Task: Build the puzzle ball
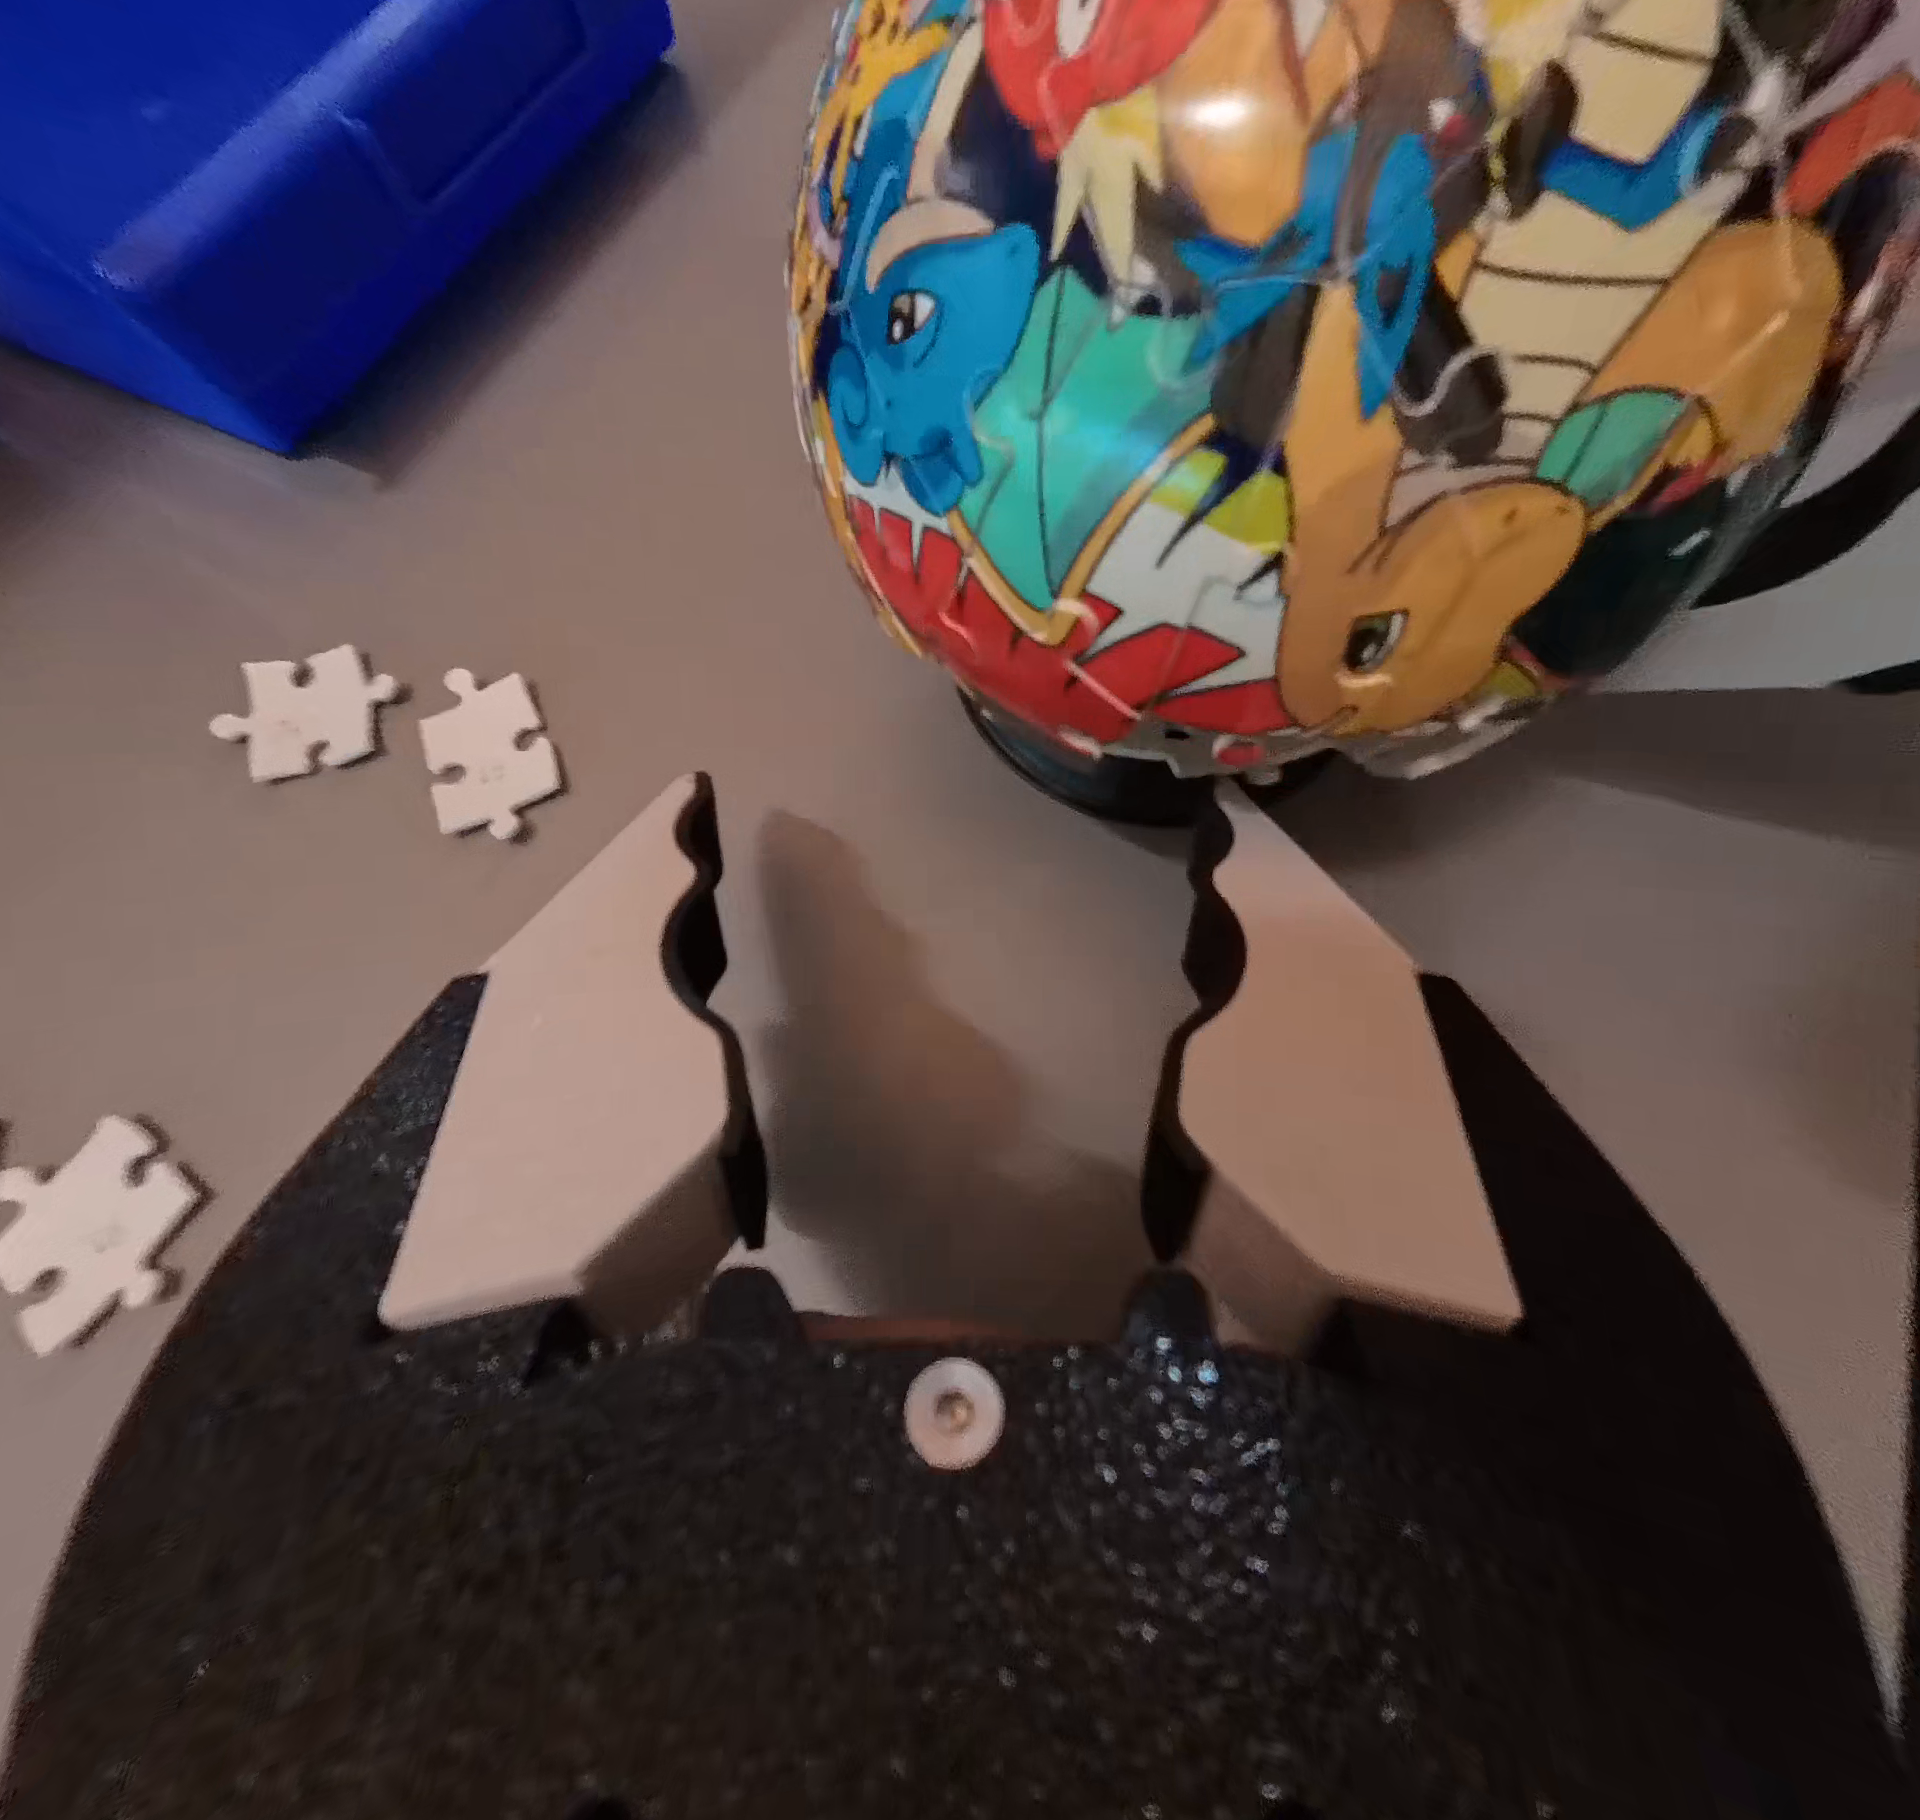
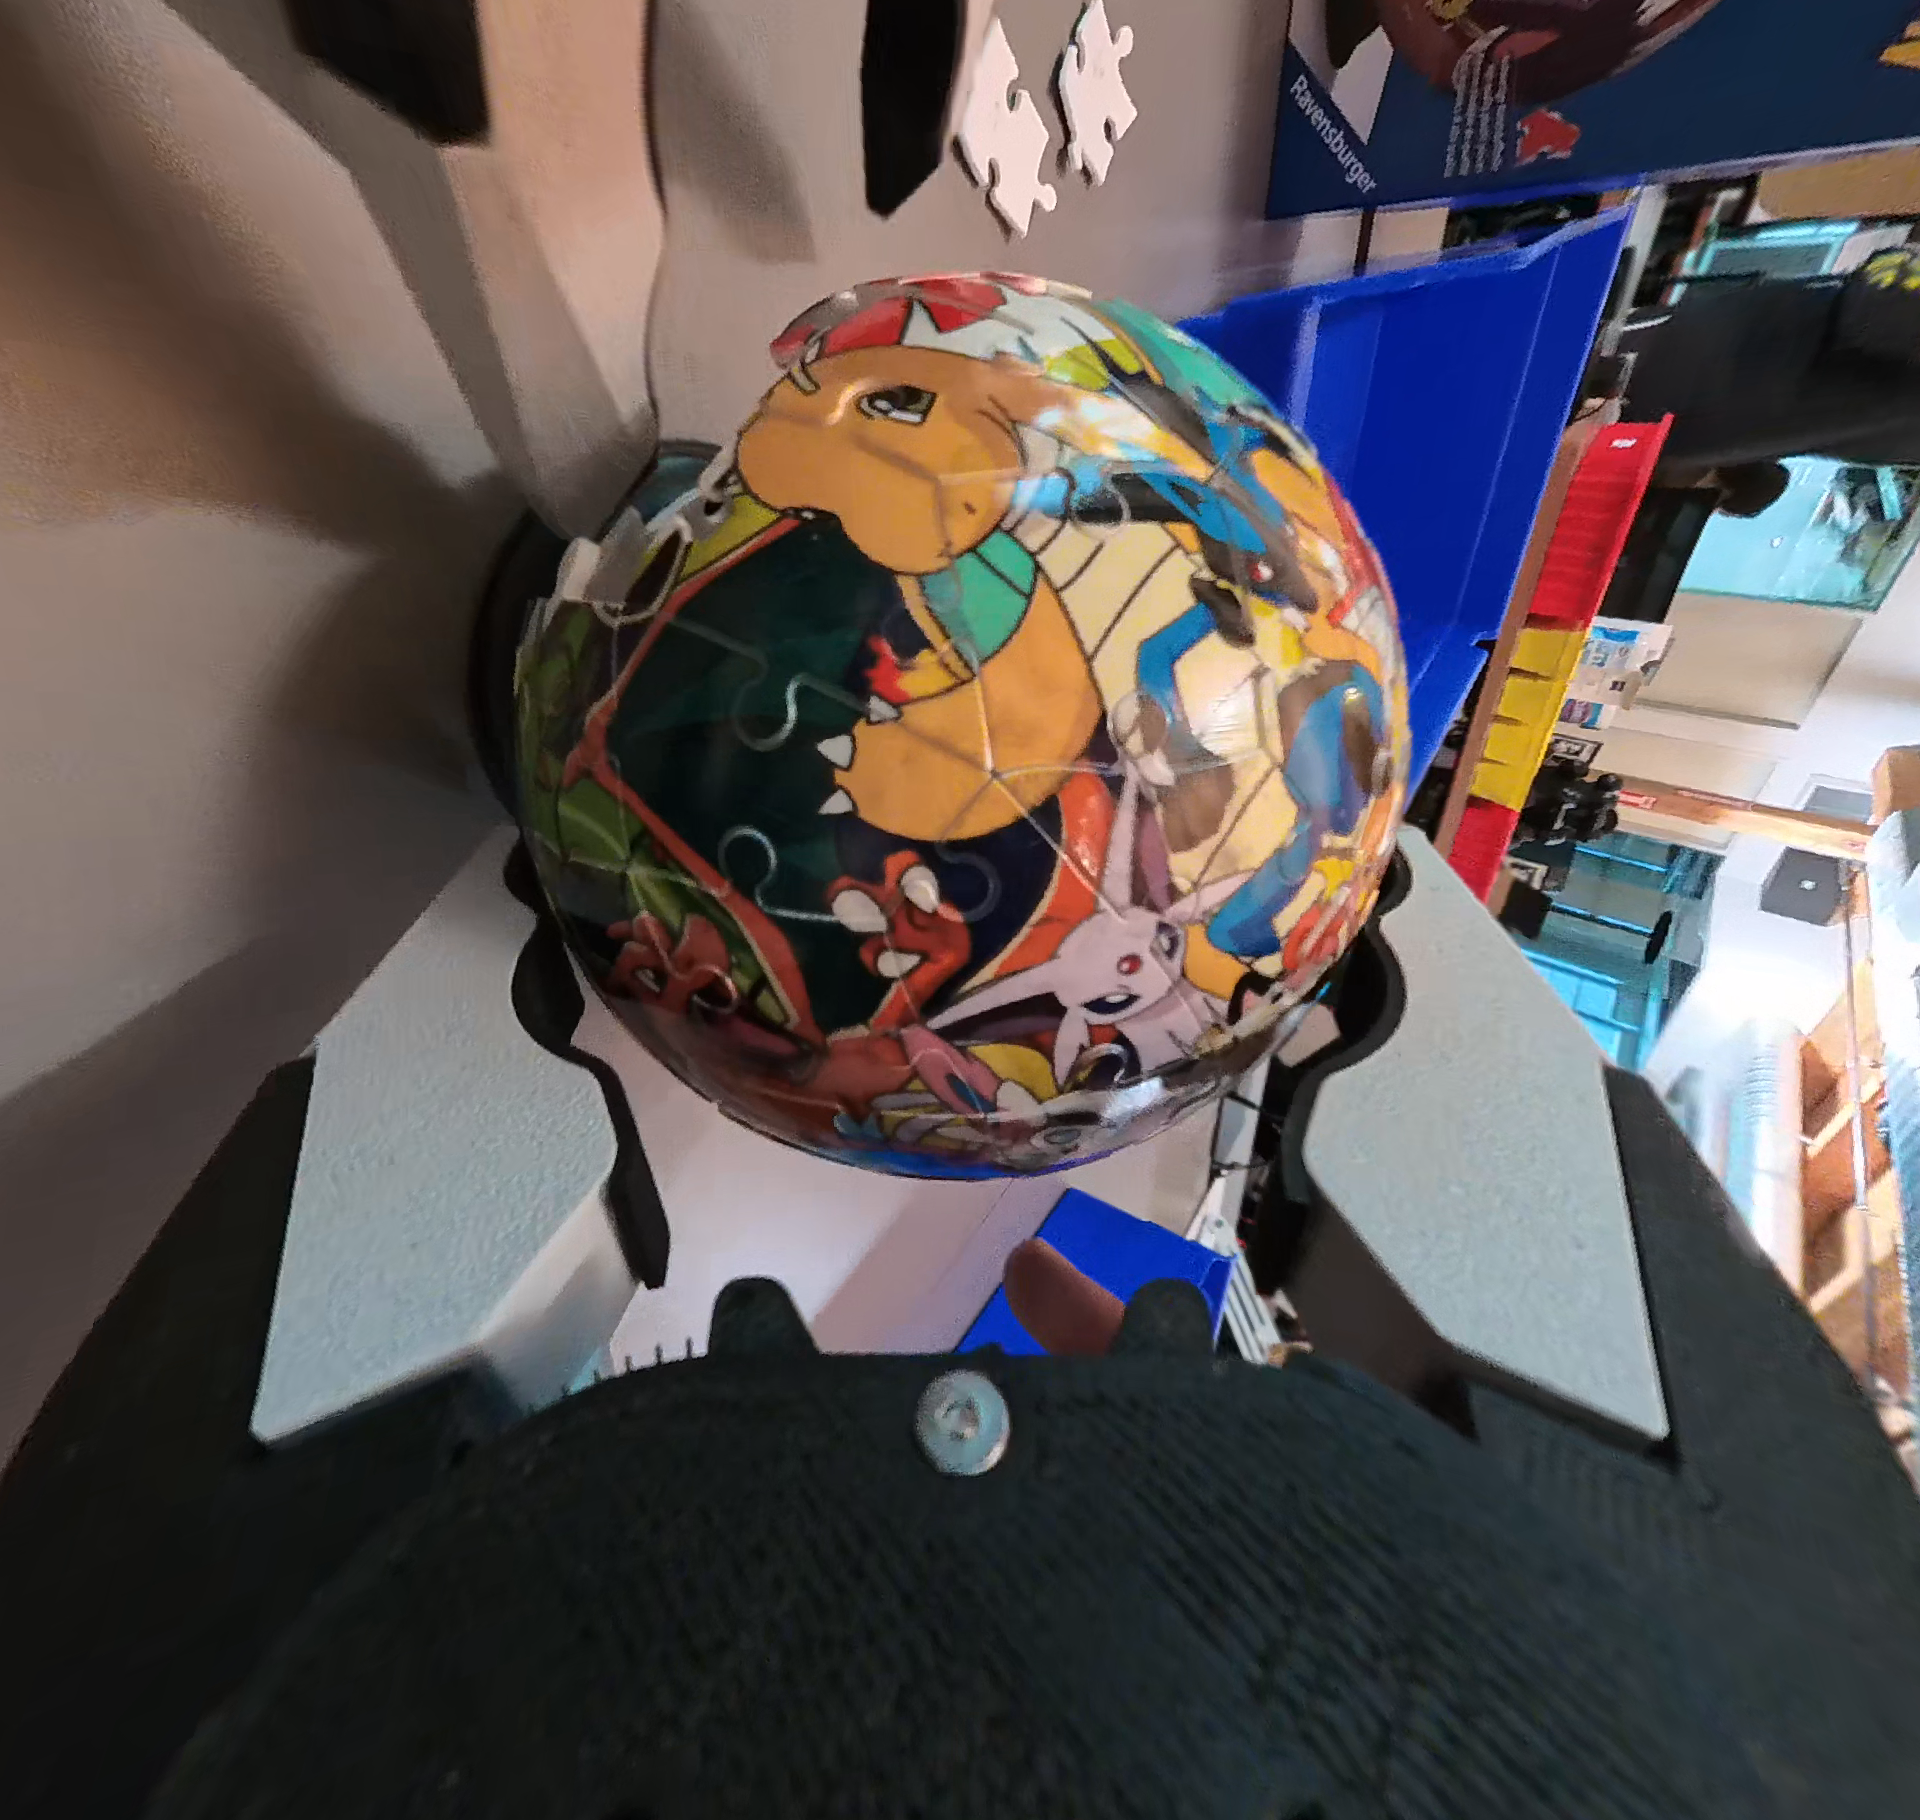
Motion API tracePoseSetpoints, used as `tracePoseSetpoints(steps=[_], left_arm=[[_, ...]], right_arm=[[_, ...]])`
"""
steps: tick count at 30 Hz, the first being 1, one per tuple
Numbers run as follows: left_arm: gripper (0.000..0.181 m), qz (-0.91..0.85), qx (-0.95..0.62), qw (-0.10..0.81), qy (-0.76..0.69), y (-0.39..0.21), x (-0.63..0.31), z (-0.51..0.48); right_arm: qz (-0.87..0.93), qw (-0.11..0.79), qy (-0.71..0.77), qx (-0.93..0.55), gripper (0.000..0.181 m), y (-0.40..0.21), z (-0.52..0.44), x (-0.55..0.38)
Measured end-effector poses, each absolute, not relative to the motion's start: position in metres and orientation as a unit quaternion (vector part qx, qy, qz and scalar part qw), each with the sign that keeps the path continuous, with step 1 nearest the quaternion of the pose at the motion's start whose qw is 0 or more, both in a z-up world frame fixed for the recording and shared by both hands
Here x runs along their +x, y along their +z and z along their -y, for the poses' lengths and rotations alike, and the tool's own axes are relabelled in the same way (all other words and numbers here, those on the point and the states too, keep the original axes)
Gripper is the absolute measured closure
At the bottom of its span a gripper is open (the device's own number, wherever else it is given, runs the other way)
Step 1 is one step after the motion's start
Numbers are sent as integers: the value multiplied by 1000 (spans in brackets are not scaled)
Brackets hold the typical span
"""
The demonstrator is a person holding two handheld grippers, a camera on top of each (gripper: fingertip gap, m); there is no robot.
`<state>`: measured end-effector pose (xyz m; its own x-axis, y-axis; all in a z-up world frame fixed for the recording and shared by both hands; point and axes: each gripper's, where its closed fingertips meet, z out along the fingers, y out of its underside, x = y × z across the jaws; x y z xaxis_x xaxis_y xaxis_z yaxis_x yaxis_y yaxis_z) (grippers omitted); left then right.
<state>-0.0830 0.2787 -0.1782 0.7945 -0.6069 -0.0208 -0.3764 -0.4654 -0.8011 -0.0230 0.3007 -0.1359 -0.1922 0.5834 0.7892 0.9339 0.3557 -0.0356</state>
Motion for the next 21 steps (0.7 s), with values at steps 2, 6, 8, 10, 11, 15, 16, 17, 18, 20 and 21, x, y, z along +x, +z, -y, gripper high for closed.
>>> tracePoseSetpoints(steps=[2, 6, 8, 10, 11, 15, 16, 17, 18, 20, 21], left_arm=[[89, -304, -835, 445, -109, -175, -84, -282], [85, -350, -801, 483, -46, -168, -89, -283], [85, -363, -785, 502, -13, -164, -95, -284], [83, -369, -775, 513, -18, -161, -94, -282], [80, -362, -774, 519, -22, -158, -95, -283], [77, -330, -776, 535, -45, -151, -100, -289], [77, -334, -775, 534, -51, -151, -97, -289], [77, -340, -771, 537, -51, -150, -95, -290], [77, -345, -764, 543, -45, -148, -94, -291], [77, -357, -752, 553, -34, -147, -91, -293], [77, -361, -751, 552, -32, -147, -90, -294]], right_arm=[[734, 366, -234, -521, 35, -136, -301, -22], [734, 360, -241, -523, 35, -136, -302, -21], [734, 359, -238, -525, 35, -136, -302, -20], [735, 359, -238, -524, 34, -136, -302, -20], [735, 358, -238, -524, 34, -136, -302, -20], [736, 356, -240, -524, 34, -137, -303, -20], [736, 355, -239, -525, 34, -137, -304, -19], [735, 356, -236, -527, 34, -137, -304, -19], [734, 356, -233, -529, 33, -137, -305, -19], [733, 355, -229, -533, 34, -137, -306, -18], [733, 355, -228, -534, 33, -137, -306, -17]])
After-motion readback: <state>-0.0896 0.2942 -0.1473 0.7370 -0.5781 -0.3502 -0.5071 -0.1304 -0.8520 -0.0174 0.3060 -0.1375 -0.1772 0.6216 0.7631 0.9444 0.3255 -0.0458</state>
